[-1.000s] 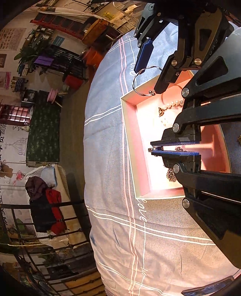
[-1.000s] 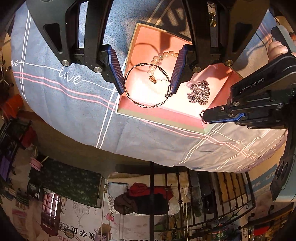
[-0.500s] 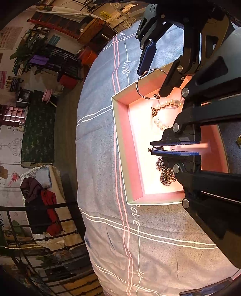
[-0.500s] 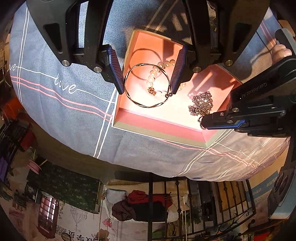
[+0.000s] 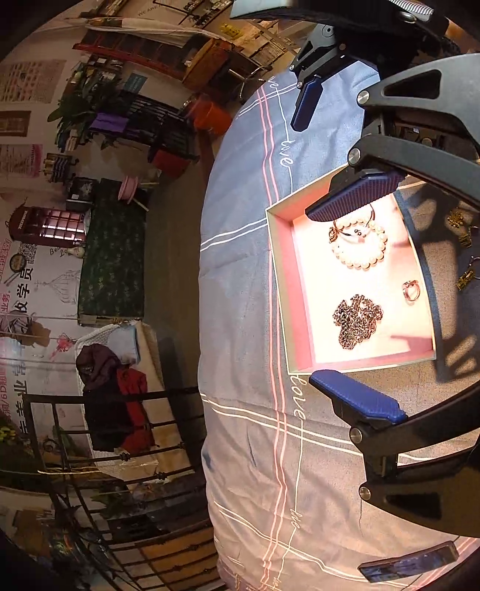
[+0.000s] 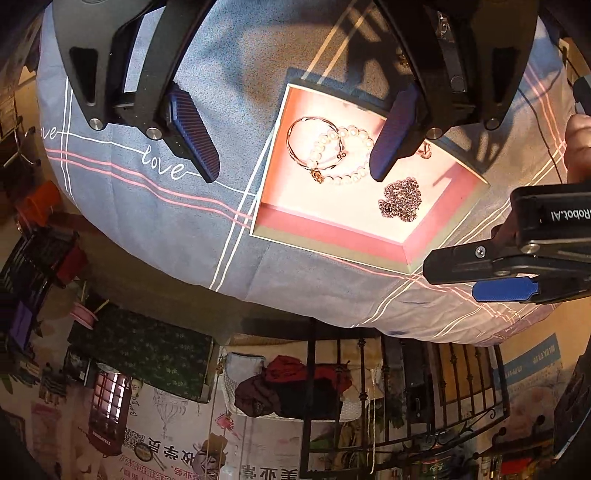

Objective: Organize jewelry
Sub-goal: 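Move both open tools back toward the watch and gold pieces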

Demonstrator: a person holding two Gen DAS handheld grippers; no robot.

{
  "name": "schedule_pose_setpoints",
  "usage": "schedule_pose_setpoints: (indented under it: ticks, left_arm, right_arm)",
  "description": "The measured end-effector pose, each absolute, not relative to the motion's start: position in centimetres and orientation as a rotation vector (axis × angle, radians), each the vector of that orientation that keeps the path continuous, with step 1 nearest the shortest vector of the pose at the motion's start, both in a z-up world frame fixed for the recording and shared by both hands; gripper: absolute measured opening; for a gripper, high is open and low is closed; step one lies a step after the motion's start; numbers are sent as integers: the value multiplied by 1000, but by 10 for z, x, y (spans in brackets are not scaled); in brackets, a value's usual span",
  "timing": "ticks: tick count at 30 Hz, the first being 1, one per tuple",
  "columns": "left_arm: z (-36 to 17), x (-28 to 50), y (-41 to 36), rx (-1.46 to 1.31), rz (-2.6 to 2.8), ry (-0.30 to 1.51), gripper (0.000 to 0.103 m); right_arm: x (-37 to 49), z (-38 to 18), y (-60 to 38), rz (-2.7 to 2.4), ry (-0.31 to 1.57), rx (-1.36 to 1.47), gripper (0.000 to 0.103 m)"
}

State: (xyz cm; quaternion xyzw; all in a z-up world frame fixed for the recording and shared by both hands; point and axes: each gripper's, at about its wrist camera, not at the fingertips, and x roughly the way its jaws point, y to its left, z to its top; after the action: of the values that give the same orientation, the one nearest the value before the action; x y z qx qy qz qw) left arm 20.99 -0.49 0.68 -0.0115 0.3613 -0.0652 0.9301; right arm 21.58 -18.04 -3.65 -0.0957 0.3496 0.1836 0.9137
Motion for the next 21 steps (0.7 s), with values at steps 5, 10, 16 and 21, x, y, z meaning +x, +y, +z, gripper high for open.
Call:
schedule_pose_setpoints:
  ticks: [5, 10, 16, 21]
  left_arm:
    - [3, 189, -4, -34, -168, 737, 81]
    - [-11, 163, -2, -39, -202, 771, 81]
    - [-48, 132, -3, -43, -236, 857, 81]
    - [-77, 117, 4, -39, -212, 922, 81]
  right_arm:
    - [198, -36, -193, 373, 716, -179, 83]
    - [172, -45, -204, 398, 742, -151, 83]
    - [134, -76, -198, 473, 829, -122, 83]
    - [108, -96, -195, 535, 874, -69, 83]
